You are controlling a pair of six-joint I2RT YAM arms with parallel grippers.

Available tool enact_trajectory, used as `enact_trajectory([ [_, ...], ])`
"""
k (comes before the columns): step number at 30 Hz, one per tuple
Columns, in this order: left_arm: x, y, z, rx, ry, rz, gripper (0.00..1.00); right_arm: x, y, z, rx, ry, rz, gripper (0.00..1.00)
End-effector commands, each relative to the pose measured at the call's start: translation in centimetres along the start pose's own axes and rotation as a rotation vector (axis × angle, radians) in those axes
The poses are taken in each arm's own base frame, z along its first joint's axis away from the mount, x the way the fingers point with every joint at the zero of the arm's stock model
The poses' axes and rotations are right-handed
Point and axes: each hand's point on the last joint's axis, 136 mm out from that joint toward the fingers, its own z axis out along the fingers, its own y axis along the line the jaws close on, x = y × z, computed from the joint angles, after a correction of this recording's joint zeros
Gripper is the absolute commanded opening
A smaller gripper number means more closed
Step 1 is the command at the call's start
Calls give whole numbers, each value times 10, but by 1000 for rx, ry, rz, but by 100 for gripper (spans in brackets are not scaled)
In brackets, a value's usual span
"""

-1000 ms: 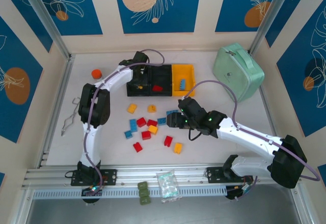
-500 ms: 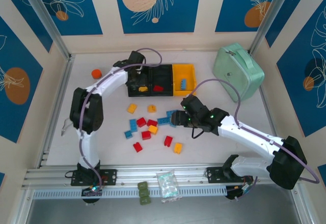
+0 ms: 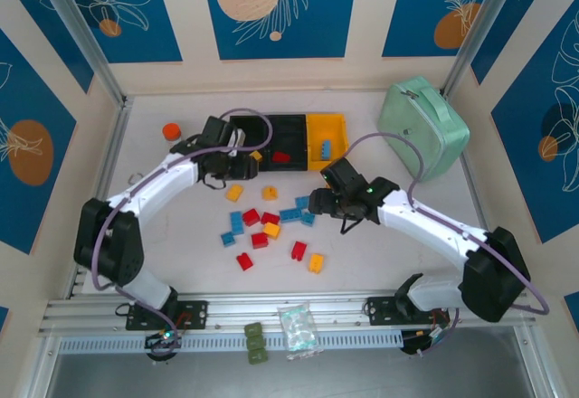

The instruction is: Sort the legos into containers by color

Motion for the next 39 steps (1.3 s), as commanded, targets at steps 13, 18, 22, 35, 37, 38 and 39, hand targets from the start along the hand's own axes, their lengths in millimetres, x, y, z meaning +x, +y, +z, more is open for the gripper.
enact_trajectory([
  [13, 87, -5, -31, 192, -24, -125, 73, -30, 29, 68, 109, 114, -189, 84],
  [18, 104, 3, -25, 175, 3, -148, 73, -34, 28, 90, 156, 143, -233, 84],
  [22, 108, 7, -22, 160, 12, -160, 73, -33, 28, 105, 178, 174, -249, 84],
  [35, 111, 7, -17, 173, 21, -172, 73, -28, 23, 114, 189, 213, -227, 57],
  [37, 111, 5, -17, 185, 19, -176, 73, -34, 26, 106, 181, 194, -229, 54],
  [38, 111, 4, -17, 191, 18, -178, 73, -37, 27, 101, 181, 185, -229, 54],
  [39, 111, 3, -16, 197, 18, -181, 73, -40, 29, 95, 174, 171, -234, 53],
])
